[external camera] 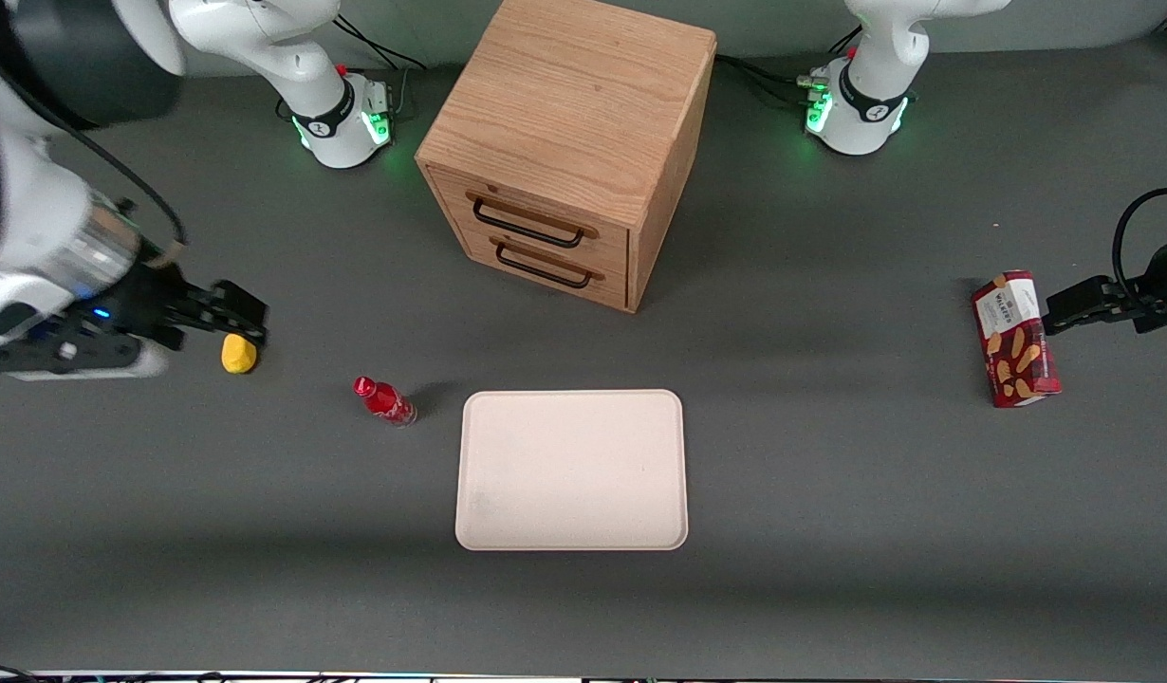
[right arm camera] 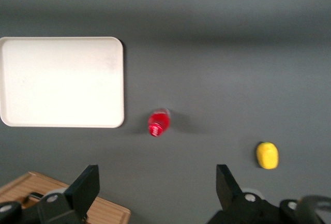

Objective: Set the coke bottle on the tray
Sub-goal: 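Move the right gripper toward the red Coca-Cola bottle lying on the table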

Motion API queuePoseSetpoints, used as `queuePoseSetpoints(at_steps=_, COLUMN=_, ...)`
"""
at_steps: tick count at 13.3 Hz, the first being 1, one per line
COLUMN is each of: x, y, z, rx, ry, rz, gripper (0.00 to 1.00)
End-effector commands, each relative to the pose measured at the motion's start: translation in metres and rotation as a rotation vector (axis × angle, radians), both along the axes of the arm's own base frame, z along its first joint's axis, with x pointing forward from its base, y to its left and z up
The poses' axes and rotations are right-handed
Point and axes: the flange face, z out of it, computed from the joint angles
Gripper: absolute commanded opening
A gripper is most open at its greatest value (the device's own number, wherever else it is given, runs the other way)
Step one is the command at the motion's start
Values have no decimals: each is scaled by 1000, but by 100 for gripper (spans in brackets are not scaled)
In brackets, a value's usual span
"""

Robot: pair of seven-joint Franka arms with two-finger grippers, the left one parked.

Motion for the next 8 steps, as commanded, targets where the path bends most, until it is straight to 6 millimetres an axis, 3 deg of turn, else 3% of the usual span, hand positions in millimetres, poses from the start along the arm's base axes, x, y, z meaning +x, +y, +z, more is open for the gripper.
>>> queuePoseSetpoints(at_steps=1, x=17, y=34, z=-6, rx=6, ry=17, rz=-16, gripper=100)
queuePoseSetpoints(at_steps=4, x=14, y=36, z=-9, rx=10, ry=30, rz=2, gripper=100)
queuePoseSetpoints(at_steps=8, x=4, y=27, z=-40, rx=-12, ry=117, rz=45, gripper=100)
